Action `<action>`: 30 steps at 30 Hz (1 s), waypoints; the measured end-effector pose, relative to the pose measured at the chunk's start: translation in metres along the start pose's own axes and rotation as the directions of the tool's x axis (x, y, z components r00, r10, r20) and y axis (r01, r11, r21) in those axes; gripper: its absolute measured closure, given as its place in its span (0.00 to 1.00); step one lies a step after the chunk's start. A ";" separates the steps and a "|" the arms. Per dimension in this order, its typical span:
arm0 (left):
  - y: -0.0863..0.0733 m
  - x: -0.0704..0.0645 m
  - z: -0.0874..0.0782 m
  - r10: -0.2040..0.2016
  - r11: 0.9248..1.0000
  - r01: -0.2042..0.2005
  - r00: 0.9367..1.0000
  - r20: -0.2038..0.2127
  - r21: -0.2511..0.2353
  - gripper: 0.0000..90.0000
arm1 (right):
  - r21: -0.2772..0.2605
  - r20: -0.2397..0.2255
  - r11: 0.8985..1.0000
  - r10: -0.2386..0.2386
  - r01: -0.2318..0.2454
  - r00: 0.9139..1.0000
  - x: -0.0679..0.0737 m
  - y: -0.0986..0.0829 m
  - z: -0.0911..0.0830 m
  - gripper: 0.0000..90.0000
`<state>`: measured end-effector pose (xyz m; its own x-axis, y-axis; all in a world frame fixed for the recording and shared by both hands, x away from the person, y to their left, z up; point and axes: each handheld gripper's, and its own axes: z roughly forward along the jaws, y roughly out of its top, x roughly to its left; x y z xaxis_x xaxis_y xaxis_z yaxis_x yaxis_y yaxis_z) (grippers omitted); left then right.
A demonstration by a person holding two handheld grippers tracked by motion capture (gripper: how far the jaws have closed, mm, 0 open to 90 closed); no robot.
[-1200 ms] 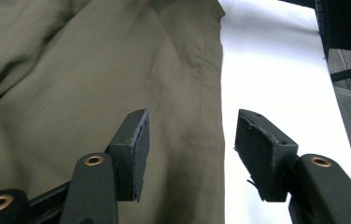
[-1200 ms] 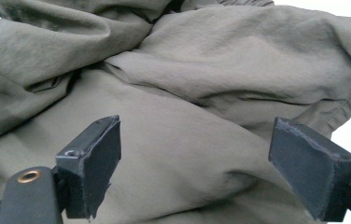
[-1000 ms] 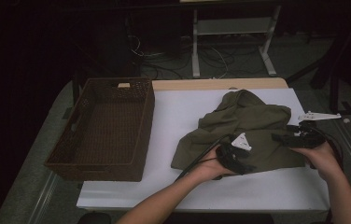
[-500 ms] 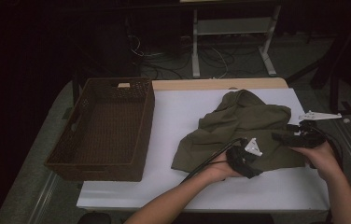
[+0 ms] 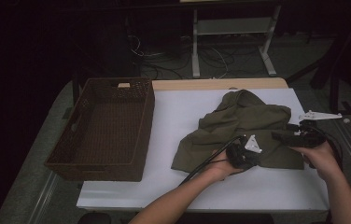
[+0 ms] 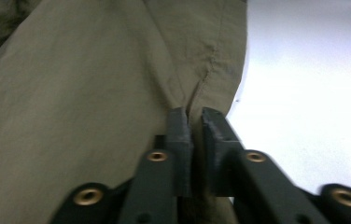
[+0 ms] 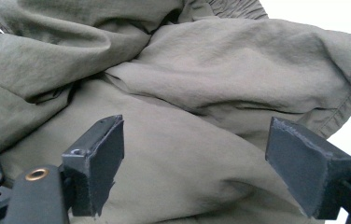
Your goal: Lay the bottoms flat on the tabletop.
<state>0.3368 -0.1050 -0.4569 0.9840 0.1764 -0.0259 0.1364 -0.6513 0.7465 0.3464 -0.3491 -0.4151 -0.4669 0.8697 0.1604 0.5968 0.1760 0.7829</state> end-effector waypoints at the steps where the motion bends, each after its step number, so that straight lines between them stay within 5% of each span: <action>1: 0.000 0.001 0.000 -0.005 1.000 0.005 1.000 0.003 0.000 0.96 | -0.001 0.000 1.000 0.001 -0.001 1.000 0.000 0.000 0.000 0.22; 5: 0.001 0.000 -0.001 -0.028 1.000 0.028 0.999 0.023 0.001 0.98 | -0.005 -0.001 1.000 -0.002 0.002 1.000 0.000 0.000 -0.001 0.22; 14: 0.007 -0.017 -0.007 0.009 1.000 -0.009 0.998 0.067 -0.005 0.98 | -0.027 -0.014 1.000 -0.011 0.010 1.000 0.003 0.004 -0.004 0.22; 18: 0.008 -0.024 -0.010 -0.003 1.000 0.005 0.995 0.101 -0.015 0.98 | -0.024 -0.021 1.000 -0.011 0.010 1.000 0.004 0.004 -0.004 0.22; 30: 0.011 -0.053 -0.011 0.020 1.000 -0.019 0.979 0.203 -0.004 0.98 | -0.014 -0.037 1.000 -0.023 0.022 0.999 0.006 0.004 -0.001 0.22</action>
<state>0.2846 -0.1136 -0.4405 0.9893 0.0101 -0.1458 0.1170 -0.6519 0.7492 0.3451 -0.3434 -0.4102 -0.5043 0.8477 0.1646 0.5767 0.1887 0.7949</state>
